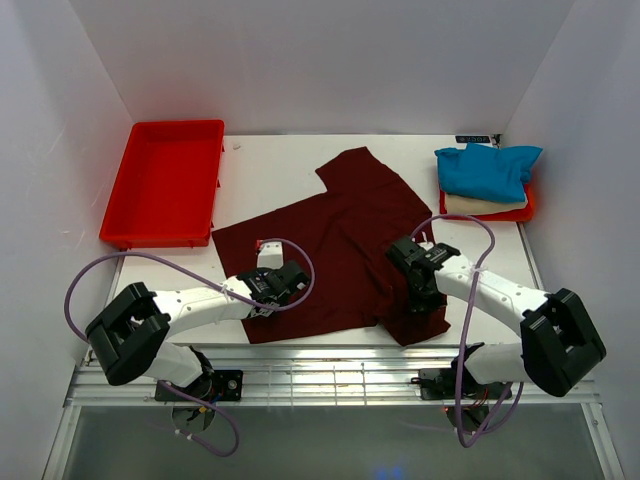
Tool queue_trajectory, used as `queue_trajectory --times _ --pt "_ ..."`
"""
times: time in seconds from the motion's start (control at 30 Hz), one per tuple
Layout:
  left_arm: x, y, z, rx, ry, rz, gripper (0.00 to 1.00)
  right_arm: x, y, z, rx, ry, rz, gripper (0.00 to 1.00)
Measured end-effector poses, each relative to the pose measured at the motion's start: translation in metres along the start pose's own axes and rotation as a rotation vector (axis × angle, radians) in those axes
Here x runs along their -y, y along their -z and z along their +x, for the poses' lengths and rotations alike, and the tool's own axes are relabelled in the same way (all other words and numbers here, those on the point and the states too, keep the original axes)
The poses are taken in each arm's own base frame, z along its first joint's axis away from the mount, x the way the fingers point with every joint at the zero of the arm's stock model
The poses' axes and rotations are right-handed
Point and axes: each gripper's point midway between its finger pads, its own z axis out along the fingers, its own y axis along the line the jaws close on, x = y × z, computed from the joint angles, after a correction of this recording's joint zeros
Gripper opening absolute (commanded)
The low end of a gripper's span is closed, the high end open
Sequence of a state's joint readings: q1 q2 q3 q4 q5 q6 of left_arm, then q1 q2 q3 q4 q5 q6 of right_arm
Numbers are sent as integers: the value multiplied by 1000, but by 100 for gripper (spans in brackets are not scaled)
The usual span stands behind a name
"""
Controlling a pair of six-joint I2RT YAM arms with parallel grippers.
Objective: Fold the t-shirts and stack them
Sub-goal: Flatten the tshirt out
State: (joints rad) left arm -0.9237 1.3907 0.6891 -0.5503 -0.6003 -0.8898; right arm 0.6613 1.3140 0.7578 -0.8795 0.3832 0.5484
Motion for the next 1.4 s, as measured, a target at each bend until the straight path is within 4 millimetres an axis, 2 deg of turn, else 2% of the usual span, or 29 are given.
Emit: queue_trajectory --times 0.13,0.27,0.47,0.7,0.83,1.07,1.23,1.4 --pt "-8 6 8 -40 -6 -14 0 5 23 -5 5 -13 -6 8" --pt "-10 28 6 -75 19 37 0 9 44 -5 13 -35 -31 8" --pt "-1 73 -7 -115 105 183 0 19 64 18 -58 -41 -33 8" --pt "4 110 11 -242 105 284 0 9 83 39 -100 -88 -153 8" --pt "5 135 31 -317 84 340 0 2 89 46 -121 -108 -205 8" --pt "-18 180 60 -420 90 437 0 -6 92 63 -164 -109 -264 8" --pt "-41 192 64 -438 91 434 0 -7 90 65 -182 -101 -252 8" --pt "-46 192 67 -456 65 404 0 -4 83 65 -210 -85 -200 8"
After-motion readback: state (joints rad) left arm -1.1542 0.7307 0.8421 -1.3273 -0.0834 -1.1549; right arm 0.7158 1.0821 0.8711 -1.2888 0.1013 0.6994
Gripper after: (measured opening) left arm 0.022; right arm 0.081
